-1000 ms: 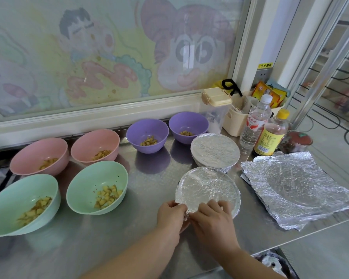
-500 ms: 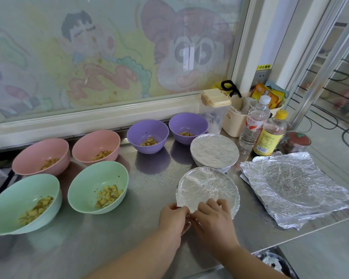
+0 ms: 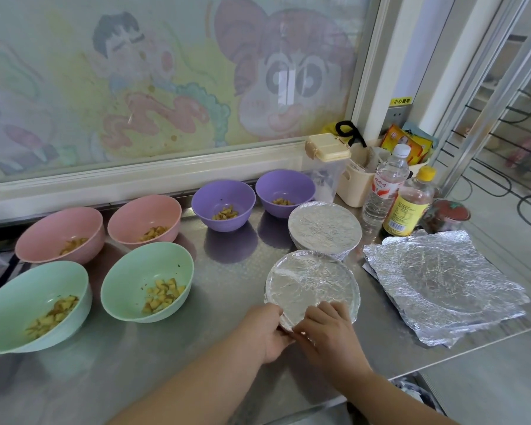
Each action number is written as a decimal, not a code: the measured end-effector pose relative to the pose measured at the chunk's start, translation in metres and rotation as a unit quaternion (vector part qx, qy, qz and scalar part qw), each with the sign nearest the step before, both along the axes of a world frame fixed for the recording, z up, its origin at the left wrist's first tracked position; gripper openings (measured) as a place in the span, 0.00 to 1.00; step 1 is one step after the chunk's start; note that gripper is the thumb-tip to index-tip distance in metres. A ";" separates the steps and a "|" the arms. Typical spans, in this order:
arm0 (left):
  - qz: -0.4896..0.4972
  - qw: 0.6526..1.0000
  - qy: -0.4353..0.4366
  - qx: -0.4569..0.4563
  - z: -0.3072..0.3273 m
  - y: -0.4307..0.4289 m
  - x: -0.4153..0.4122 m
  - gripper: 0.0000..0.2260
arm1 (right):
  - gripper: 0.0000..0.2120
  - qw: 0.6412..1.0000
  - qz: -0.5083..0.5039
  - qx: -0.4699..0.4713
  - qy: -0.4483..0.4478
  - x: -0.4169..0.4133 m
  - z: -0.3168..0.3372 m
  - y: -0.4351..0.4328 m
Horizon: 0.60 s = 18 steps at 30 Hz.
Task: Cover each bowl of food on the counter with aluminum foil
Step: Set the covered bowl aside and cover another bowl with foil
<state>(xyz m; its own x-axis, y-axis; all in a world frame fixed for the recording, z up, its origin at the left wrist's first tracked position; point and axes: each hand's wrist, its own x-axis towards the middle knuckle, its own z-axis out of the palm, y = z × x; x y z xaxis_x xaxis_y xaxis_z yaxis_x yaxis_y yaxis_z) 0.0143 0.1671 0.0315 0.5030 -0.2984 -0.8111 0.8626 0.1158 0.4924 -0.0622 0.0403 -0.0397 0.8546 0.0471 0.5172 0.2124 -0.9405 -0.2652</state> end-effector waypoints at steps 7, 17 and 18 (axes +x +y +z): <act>-0.094 0.992 -0.029 0.080 -0.015 -0.002 0.008 0.13 | 0.06 1.000 0.015 0.026 -0.002 -0.003 -0.004 0.003; -0.039 0.999 0.018 -0.032 -0.028 0.001 -0.012 0.12 | 0.07 0.999 0.018 0.044 0.002 -0.002 -0.002 0.000; -0.036 0.998 0.015 -0.040 -0.026 0.002 -0.012 0.13 | 0.08 0.999 0.014 0.040 0.005 -0.002 -0.001 -0.001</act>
